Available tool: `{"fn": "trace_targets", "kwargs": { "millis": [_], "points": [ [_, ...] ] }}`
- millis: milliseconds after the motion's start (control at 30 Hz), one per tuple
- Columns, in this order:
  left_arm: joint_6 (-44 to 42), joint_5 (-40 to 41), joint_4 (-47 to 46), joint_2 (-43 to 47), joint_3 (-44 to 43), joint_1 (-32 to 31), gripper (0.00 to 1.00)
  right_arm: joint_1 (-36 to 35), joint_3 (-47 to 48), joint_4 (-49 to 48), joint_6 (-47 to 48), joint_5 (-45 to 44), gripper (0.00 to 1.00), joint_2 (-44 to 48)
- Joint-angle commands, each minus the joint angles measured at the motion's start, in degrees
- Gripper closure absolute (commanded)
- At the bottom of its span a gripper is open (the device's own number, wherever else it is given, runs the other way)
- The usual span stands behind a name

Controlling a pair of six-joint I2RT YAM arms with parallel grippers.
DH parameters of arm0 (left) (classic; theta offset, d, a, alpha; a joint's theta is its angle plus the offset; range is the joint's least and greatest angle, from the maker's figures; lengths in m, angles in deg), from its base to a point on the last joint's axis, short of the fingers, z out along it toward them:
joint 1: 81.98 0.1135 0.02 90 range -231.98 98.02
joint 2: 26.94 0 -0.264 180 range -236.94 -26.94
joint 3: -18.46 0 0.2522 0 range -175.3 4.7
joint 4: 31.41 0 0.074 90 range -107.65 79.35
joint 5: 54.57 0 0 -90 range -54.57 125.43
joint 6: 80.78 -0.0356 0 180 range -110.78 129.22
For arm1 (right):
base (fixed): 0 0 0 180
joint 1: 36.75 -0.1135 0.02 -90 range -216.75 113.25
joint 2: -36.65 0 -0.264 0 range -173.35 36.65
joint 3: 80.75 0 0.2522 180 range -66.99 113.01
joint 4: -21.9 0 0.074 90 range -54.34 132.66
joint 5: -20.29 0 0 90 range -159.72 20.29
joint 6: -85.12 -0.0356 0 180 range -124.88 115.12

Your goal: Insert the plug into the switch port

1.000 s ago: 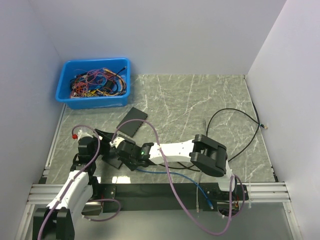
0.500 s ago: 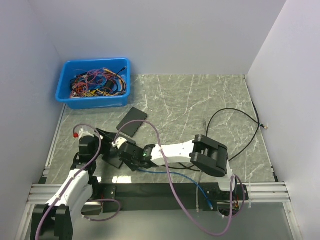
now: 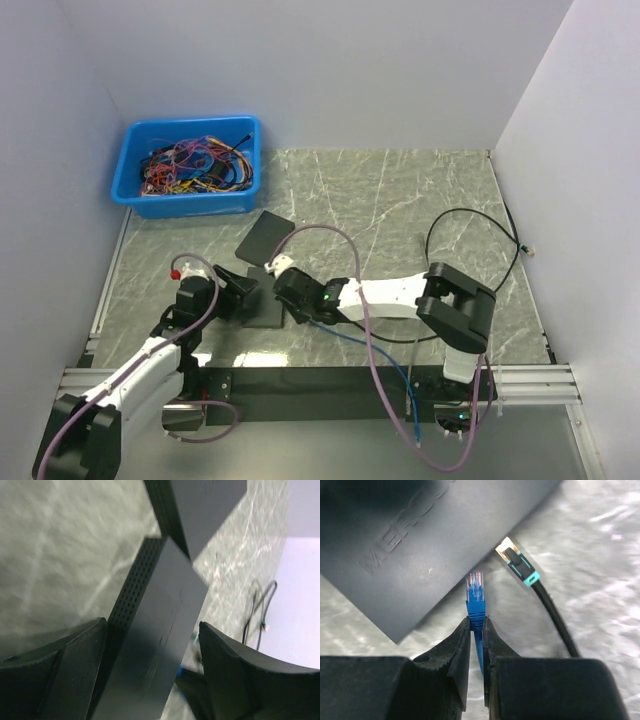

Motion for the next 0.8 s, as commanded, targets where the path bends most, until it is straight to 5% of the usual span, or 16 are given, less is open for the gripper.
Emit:
{"fn": "trace_targets", "kwargs": {
  "millis": [0,767],
  "points": [
    [3.8,-4.8,5.8,-1.2,2.2,-2.7,0.19,0.7,-1.2,-9.8,0.9,-3.8,1.0,5.5],
    [-5.9,-1.3,-2.6,-14.9,-4.4,-3.0,0.22,-4.4,-1.0,-8.0,-2.4,-0.1,1.0,0.4]
  ]
}}
